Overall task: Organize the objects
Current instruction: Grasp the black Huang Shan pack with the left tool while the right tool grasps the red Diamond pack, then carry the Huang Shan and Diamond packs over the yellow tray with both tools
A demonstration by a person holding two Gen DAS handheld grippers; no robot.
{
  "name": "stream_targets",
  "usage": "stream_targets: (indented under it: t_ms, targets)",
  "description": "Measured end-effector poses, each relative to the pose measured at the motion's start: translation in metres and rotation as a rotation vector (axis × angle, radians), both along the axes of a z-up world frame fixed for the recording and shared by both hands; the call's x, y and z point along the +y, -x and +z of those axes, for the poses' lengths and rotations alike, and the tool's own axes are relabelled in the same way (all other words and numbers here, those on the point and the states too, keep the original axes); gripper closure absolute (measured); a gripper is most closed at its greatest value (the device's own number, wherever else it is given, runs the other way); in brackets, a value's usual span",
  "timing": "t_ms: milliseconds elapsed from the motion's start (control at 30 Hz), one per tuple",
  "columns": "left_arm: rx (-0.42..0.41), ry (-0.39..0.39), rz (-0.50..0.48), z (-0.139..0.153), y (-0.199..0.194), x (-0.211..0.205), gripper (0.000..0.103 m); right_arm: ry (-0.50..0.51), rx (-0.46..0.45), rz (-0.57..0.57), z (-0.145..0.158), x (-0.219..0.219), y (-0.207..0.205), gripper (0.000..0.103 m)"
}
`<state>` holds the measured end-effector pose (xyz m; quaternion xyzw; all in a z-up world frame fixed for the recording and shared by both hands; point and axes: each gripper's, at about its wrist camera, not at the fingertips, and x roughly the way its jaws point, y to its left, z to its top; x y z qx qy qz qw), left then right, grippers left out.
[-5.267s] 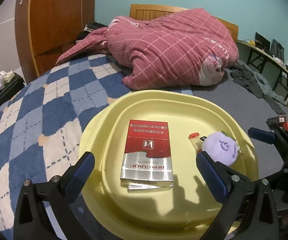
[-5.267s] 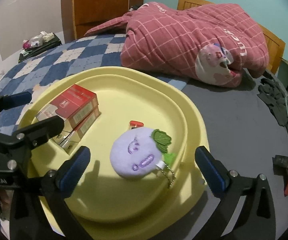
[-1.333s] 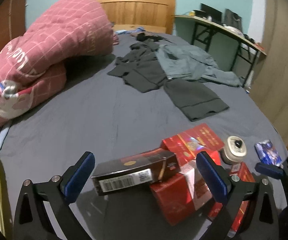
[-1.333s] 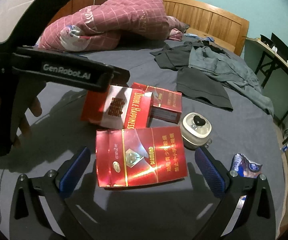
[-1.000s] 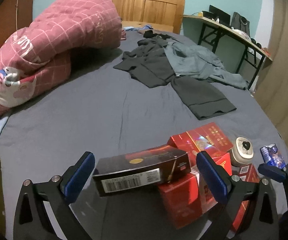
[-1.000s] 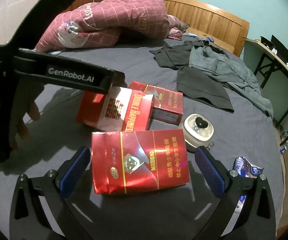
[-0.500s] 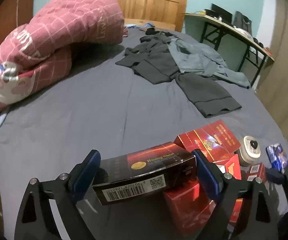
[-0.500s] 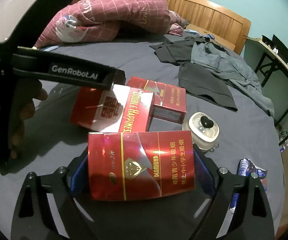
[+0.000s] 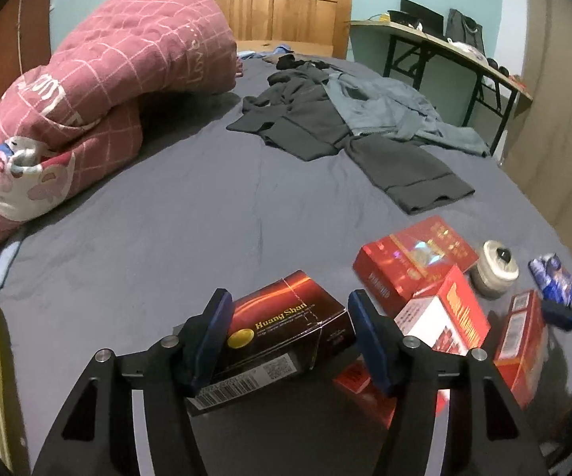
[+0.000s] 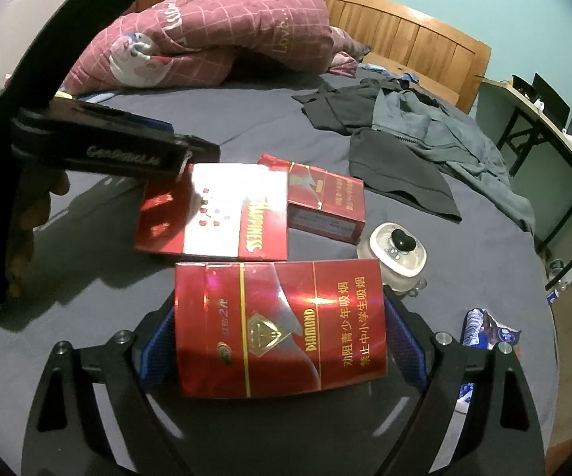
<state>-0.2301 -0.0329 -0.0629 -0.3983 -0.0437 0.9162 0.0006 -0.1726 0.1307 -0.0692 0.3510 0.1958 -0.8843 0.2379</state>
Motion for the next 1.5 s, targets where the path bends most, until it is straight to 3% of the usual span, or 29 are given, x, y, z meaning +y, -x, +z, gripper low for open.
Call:
stream_targets:
  t_ms: [133,300,700,900,1100,1333,1367,1400,1500]
  targets:
    - [-0.015,-0.021,0.013,-0.005,-0.013,-0.013,0.017,0.011,-0.018,-0.006,-0.002,0.002,0.003,0.013]
    - [-0.041,-0.045,0.053,-0.011,-0.019,-0.026,0.007,0.01,-0.016,-0.006,-0.002,0.001,0.003,0.013]
    - [-0.094,-0.066,0.017,-0.022,-0.01,-0.028,0.009,0.017,-0.031,-0.016,-0.005,0.002,0.006,0.013]
    - [-0.128,-0.016,-0.034,-0.026,-0.009,-0.037,0.008,0.015,-0.041,-0.015,-0.007,0.002,0.006,0.013]
    - [-0.142,-0.032,-0.025,-0.029,-0.012,-0.044,0.01,0.016,-0.04,-0.016,-0.007,0.003,0.007,0.013]
    - [-0.168,-0.03,-0.028,-0.035,-0.008,-0.044,0.004,0.015,-0.037,-0.016,-0.007,0.003,0.006,0.013]
    - [-0.164,-0.021,-0.02,-0.035,-0.007,-0.043,0.006,0.015,-0.037,-0.016,-0.006,0.003,0.006,0.013]
    - [-0.159,-0.013,-0.01,-0.034,-0.007,-0.043,0.015,0.015,-0.038,-0.016,-0.007,0.003,0.006,0.013]
    - [-0.153,-0.026,0.004,-0.033,-0.008,-0.045,0.015,0.005,-0.039,-0.022,-0.007,0.002,0.006,0.013]
